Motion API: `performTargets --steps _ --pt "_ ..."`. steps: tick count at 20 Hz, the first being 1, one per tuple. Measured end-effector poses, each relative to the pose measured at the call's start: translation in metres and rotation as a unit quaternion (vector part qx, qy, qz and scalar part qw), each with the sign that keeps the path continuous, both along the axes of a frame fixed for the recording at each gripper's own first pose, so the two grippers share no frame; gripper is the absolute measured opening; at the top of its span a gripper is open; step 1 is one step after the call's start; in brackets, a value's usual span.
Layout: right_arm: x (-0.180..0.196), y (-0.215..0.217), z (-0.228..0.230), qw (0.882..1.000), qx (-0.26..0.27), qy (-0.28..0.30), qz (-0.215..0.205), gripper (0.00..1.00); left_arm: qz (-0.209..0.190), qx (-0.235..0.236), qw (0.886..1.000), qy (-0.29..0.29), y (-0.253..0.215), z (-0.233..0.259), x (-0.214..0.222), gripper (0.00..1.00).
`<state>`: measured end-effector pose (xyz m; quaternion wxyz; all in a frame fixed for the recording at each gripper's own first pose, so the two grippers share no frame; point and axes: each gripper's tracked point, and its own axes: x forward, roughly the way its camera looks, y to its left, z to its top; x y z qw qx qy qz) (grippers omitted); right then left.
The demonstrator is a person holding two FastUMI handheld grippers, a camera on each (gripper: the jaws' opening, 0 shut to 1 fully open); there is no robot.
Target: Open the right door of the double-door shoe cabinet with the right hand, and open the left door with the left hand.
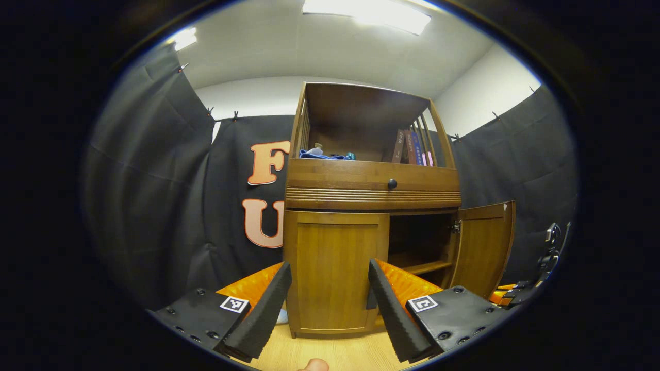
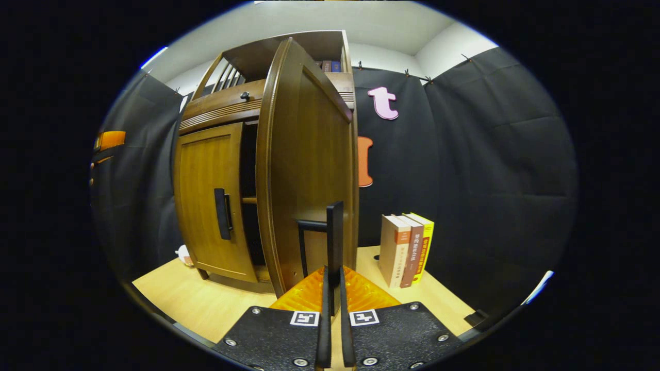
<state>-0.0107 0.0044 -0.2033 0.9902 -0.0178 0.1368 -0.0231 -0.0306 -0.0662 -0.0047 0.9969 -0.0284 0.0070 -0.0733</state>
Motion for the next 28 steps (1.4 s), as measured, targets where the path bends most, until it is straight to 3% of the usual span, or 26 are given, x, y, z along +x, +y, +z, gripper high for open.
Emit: performTargets --steps 1,2,5,10,21,22,23,24,27,28 --pt "0.0 -0.006 0.0 1.0 -0.004 0.001 -0.004 0.13 -0.004 0.0 1.0 0.0 -0.005 0.0 0.0 0.99" --pt "0.0 -0.011 0.001 1.0 0.0 0.001 -0.006 0.04 -0.006 0.0 1.0 0.0 -0.009 0.0 -0.001 0.94" --pt "-0.001 -0.02 0.002 1.0 0.01 0.002 -0.006 0.03 -0.01 -0.002 1.0 -0.001 -0.018 0.001 0.0 0.96" --pt "0.0 -0.044 0.0 1.0 0.006 0.009 -0.002 0.03 -0.011 -0.002 1.0 0.001 -0.034 0.0 0.002 0.96" --pt "0.004 -0.066 0.0 0.997 0.073 0.005 0.032 0.03 -0.02 0.005 1.0 0.011 -0.079 -0.008 0.017 0.96" --pt "0.002 -0.07 0.001 0.997 0.076 0.007 0.03 0.03 -0.024 0.006 1.0 0.012 -0.083 -0.01 0.02 0.96" --pt "-0.001 -0.072 0.003 0.997 0.079 0.005 0.028 0.11 -0.025 0.006 1.0 0.013 -0.086 -0.013 0.022 0.96" --pt "-0.005 -0.072 0.007 0.996 0.083 0.0 0.029 0.05 -0.024 0.007 1.0 0.011 -0.088 -0.014 0.024 0.97" --pt "-0.013 -0.08 0.017 0.995 0.095 -0.016 0.008 0.13 -0.024 0.0 1.0 0.01 -0.097 -0.018 0.033 0.94" --pt "-0.015 -0.084 0.022 0.996 0.09 -0.023 -0.002 0.1 -0.026 0.0 1.0 0.009 -0.099 -0.02 0.037 0.94"
